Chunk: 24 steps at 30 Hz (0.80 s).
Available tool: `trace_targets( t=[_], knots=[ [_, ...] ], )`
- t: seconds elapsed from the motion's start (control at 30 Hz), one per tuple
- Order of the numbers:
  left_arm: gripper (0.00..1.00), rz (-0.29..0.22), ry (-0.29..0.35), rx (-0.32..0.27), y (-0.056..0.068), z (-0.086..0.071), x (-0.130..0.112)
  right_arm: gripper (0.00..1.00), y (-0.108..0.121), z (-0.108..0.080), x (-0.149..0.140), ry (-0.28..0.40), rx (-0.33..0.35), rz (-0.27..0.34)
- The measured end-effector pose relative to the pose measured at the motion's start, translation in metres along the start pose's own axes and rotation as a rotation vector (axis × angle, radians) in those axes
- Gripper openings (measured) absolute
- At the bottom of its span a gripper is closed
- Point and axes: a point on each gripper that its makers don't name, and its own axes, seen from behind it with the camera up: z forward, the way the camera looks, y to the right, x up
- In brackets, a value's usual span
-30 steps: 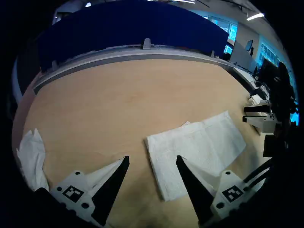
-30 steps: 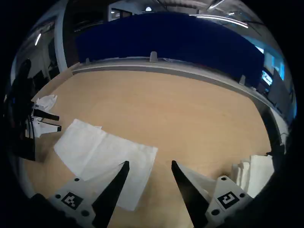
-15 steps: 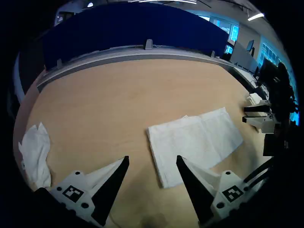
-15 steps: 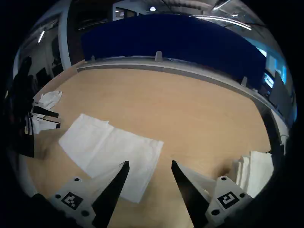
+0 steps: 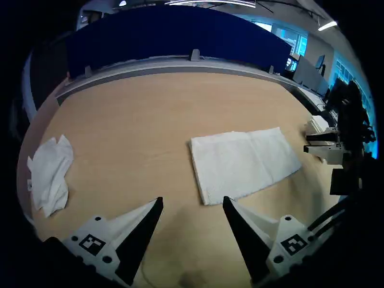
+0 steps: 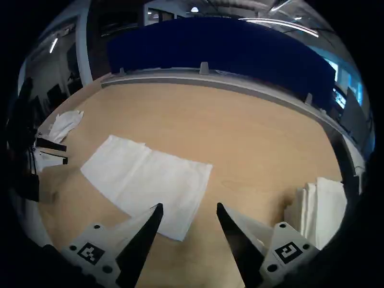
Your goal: Fold towel
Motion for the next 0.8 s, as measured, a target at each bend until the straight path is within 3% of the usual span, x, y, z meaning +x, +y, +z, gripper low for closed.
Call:
trace_targets(
  t=[0.3, 0.6, 0.8],
  knots=[
    [0.92, -0.046, 0.030, 0.041, -0.008, -0.027, -0.007, 0.86, -0.006, -0.005, -0.023, -0.044, 0.042, -0.069],
    [0.92, -0.067, 0.031, 0.097, -0.022, -0.059, -0.028, 0.86, -0.010, -0.006, -0.051, -0.115, 0.102, -0.178],
    [0.92, -0.109, 0.023, 0.103, -0.025, -0.070, -0.042, 0.86, -0.010, -0.002, -0.058, -0.141, 0.121, -0.235]
  ],
)
